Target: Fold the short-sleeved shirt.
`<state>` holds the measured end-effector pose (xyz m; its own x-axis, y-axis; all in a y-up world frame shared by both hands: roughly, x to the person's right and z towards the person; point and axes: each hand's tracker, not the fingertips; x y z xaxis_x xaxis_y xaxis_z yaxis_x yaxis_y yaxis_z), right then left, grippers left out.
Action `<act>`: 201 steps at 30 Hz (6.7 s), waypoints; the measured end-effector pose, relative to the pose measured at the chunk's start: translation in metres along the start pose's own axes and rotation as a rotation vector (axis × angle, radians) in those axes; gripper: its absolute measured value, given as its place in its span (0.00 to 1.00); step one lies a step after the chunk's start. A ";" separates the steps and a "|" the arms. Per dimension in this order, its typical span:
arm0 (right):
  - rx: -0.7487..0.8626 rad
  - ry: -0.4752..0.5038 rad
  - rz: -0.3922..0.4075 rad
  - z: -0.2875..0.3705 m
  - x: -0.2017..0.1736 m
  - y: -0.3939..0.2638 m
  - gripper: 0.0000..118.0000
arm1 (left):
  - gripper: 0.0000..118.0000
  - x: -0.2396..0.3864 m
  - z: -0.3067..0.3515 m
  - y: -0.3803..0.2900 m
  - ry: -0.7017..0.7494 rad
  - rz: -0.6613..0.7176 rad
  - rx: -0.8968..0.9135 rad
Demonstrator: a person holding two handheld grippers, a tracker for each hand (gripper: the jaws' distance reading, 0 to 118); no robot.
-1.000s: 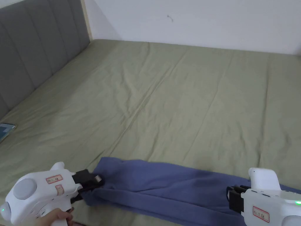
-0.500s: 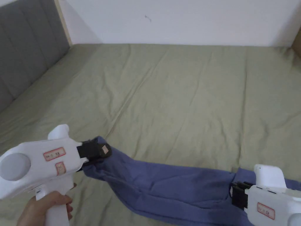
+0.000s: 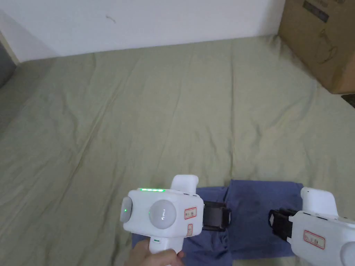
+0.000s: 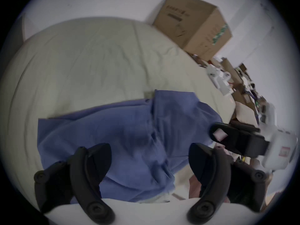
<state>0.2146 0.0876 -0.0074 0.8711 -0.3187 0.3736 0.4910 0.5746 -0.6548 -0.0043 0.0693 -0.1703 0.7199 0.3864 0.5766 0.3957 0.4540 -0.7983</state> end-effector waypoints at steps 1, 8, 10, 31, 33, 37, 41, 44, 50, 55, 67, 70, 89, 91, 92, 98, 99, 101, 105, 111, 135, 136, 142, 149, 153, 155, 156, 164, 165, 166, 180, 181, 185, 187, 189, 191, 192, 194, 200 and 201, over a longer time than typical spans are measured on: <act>0.000 -0.004 -0.008 0.003 0.005 -0.001 0.03 | 0.84 -0.005 0.004 0.000 -0.006 0.023 0.033; -0.009 -0.030 -0.048 0.010 0.019 -0.007 0.03 | 0.05 -0.044 0.072 0.004 -0.047 0.177 0.234; -0.011 -0.028 -0.058 0.008 0.018 -0.010 0.03 | 0.03 -0.050 0.070 -0.001 0.081 0.176 0.229; -0.046 -0.034 -0.049 0.011 0.012 -0.013 0.03 | 0.03 0.033 -0.023 -0.039 -0.198 -0.016 -0.115; -0.044 -0.030 -0.041 0.012 0.009 -0.011 0.03 | 0.03 0.017 -0.011 -0.039 -0.191 -0.001 -0.094; -0.038 -0.024 -0.010 0.013 0.000 -0.009 0.03 | 0.03 -0.042 0.029 -0.038 -0.182 0.177 0.027; -0.054 -0.016 0.010 0.005 -0.010 -0.008 0.03 | 0.28 -0.118 0.066 -0.047 -0.180 0.360 0.126; -0.066 -0.012 0.029 -0.001 -0.019 -0.009 0.03 | 0.62 -0.151 0.088 -0.059 -0.128 0.430 0.130; -0.098 -0.007 0.061 -0.012 -0.034 -0.010 0.03 | 0.78 -0.193 0.069 -0.071 -0.241 0.575 0.104; -0.121 -0.012 0.094 -0.016 -0.045 -0.010 0.03 | 0.08 -0.187 0.033 -0.077 -0.475 0.671 0.092; -0.144 -0.035 0.156 -0.023 -0.063 0.001 0.03 | 0.08 -0.232 0.106 -0.062 -0.274 0.525 0.086; -0.135 -0.009 0.167 -0.024 -0.066 0.003 0.03 | 0.08 -0.284 0.152 -0.072 -0.090 0.595 0.123; -0.158 0.004 0.157 -0.036 -0.060 -0.003 0.03 | 0.08 -0.161 0.206 0.000 -0.015 0.223 0.212; -0.152 0.010 0.125 -0.034 -0.054 -0.005 0.03 | 0.08 -0.122 0.175 0.013 -0.034 0.127 0.167; -0.151 0.015 0.116 -0.033 -0.051 -0.006 0.03 | 0.08 -0.111 0.159 0.018 -0.062 0.091 0.132; -0.166 -0.013 0.057 -0.028 -0.024 -0.018 0.03 | 0.73 -0.048 0.041 0.018 -0.271 0.009 -0.155; -0.169 -0.015 0.042 -0.027 -0.019 -0.021 0.03 | 0.84 -0.043 0.028 0.014 -0.252 0.018 -0.187; -0.169 -0.021 0.021 -0.022 -0.010 -0.024 0.03 | 0.84 -0.043 0.022 0.012 -0.200 0.002 -0.171; -0.158 -0.036 0.018 -0.008 -0.003 -0.025 0.03 | 0.60 -0.070 0.052 0.016 -0.153 0.104 -0.088; -0.152 -0.043 0.007 -0.010 -0.002 -0.025 0.03 | 0.07 -0.118 0.103 -0.003 0.058 0.211 0.019; -0.195 -0.065 0.008 -0.006 -0.001 -0.034 0.03 | 0.06 -0.015 -0.030 0.001 -0.179 0.091 -0.219; -0.191 -0.069 0.011 -0.003 -0.002 -0.033 0.03 | 0.06 -0.018 -0.021 0.001 -0.221 0.116 -0.202; -0.178 -0.062 0.067 0.004 -0.024 -0.024 0.03 | 0.06 -0.077 0.066 0.002 -0.213 0.177 0.037; -0.201 0.042 0.179 -0.016 -0.077 -0.014 0.03 | 0.05 -0.181 0.135 -0.058 -0.077 0.452 0.127; -0.171 0.121 0.296 -0.034 -0.131 0.004 0.03 | 0.05 -0.211 0.146 -0.090 -0.111 0.552 0.175; -0.177 0.165 0.313 -0.053 -0.155 0.011 0.03 | 0.05 -0.219 0.145 -0.098 -0.146 0.594 0.183; -0.195 0.176 0.314 -0.065 -0.164 0.013 0.03 | 0.05 -0.222 0.144 -0.102 -0.156 0.614 0.189; -0.277 0.101 0.303 -0.123 -0.167 -0.003 0.03 | 0.93 -0.231 0.120 -0.103 -0.257 0.638 0.151; -0.285 0.116 0.286 -0.123 -0.164 0.000 0.03 | 0.93 -0.231 0.116 -0.098 -0.295 0.631 0.157; -0.297 0.116 0.276 -0.125 -0.161 0.002 0.03 | 0.93 -0.231 0.111 -0.092 -0.327 0.631 0.145; -0.307 0.134 0.254 -0.129 -0.156 0.003 0.03 | 0.25 -0.236 0.034 -0.066 -0.410 0.663 0.050; -0.310 0.134 0.249 -0.127 -0.155 0.005 0.03 | 0.25 -0.237 0.043 -0.064 -0.457 0.701 0.065; -0.294 0.149 0.184 -0.114 -0.154 0.012 0.03 | 0.25 -0.235 0.074 -0.041 -0.266 0.494 0.026; -0.258 0.129 0.210 -0.108 -0.155 0.015 0.03 | 0.25 -0.244 0.095 -0.033 -0.146 0.479 0.036; -0.241 0.080 0.259 -0.106 -0.157 0.018 0.03 | 0.25 -0.255 0.123 -0.025 0.015 0.386 0.064; -0.207 0.036 0.298 -0.104 -0.158 0.018 0.03 | 0.25 -0.273 0.151 -0.023 0.160 0.365 0.063; -0.203 0.025 0.303 -0.104 -0.158 0.018 0.03 | 0.25 -0.284 0.165 -0.021 0.223 0.350 0.061; -0.195 0.017 0.282 -0.105 -0.156 0.019 0.03 | 0.25 -0.314 0.191 -0.019 0.338 0.348 0.062; -0.203 -0.033 0.257 -0.114 -0.149 0.024 0.03 | 0.25 -0.397 0.237 -0.002 0.843 0.231 -0.063; -0.203 -0.044 0.259 -0.115 -0.149 0.024 0.03 | 0.25 -0.410 0.242 0.000 0.926 0.226 -0.080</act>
<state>0.0973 0.0616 -0.1544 0.9682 -0.1466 0.2030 0.2487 0.4692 -0.8474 -0.4375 0.1049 -0.3650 0.9359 -0.3456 0.0685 0.2054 0.3773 -0.9030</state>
